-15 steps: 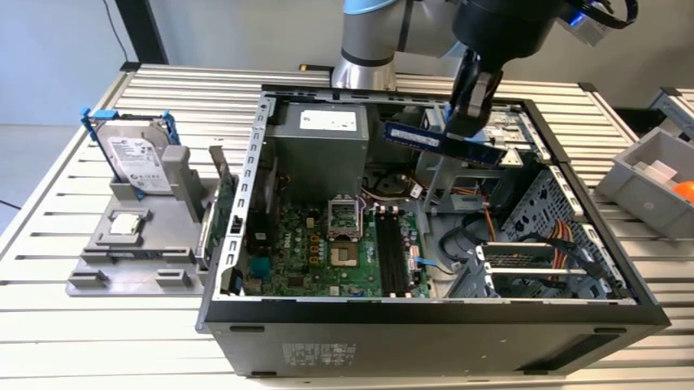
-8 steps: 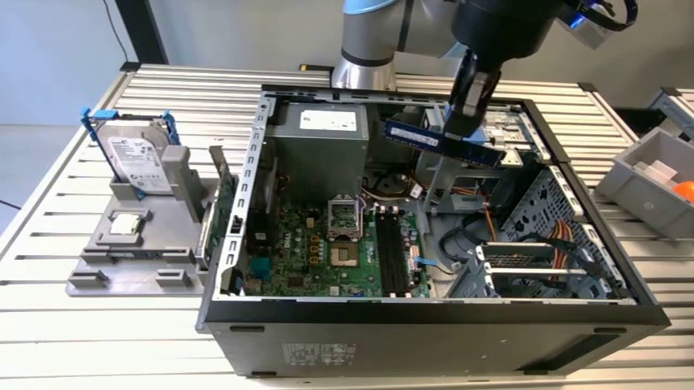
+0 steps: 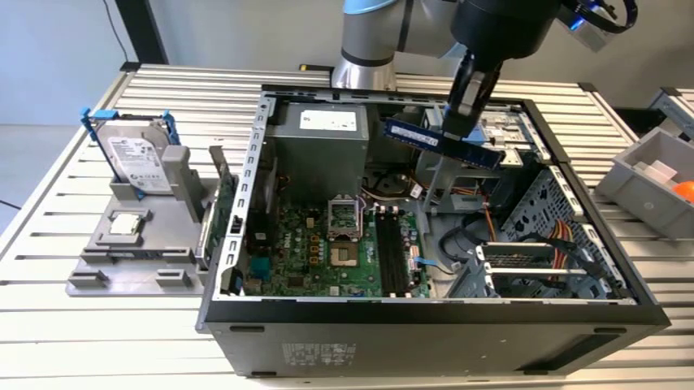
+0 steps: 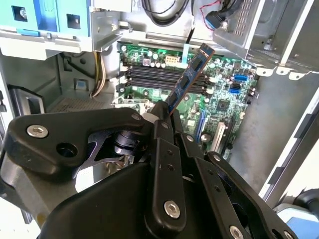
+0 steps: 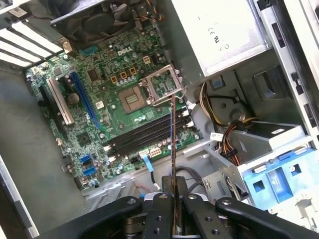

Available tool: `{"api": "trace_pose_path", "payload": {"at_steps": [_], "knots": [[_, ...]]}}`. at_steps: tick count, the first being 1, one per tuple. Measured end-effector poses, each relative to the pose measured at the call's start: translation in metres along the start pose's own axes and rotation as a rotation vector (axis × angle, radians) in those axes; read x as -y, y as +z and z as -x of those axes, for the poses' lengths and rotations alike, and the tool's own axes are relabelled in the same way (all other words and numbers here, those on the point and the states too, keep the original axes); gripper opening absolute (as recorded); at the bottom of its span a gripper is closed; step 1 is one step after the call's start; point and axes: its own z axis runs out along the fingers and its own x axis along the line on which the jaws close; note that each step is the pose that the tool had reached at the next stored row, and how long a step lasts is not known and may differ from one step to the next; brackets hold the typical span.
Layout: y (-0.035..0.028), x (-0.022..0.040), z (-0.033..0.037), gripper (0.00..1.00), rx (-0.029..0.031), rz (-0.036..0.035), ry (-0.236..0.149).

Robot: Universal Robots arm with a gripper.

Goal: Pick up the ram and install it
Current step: 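Insert the ram into the slot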

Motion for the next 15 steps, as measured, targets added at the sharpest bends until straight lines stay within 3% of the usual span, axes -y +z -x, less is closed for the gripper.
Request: {"api": "trace_pose_path", "payload": {"at_steps": [15], "knots": [[0.0002, -0.0003, -0.0002, 0.0, 0.0014, -0.0013, 0.085]]}}
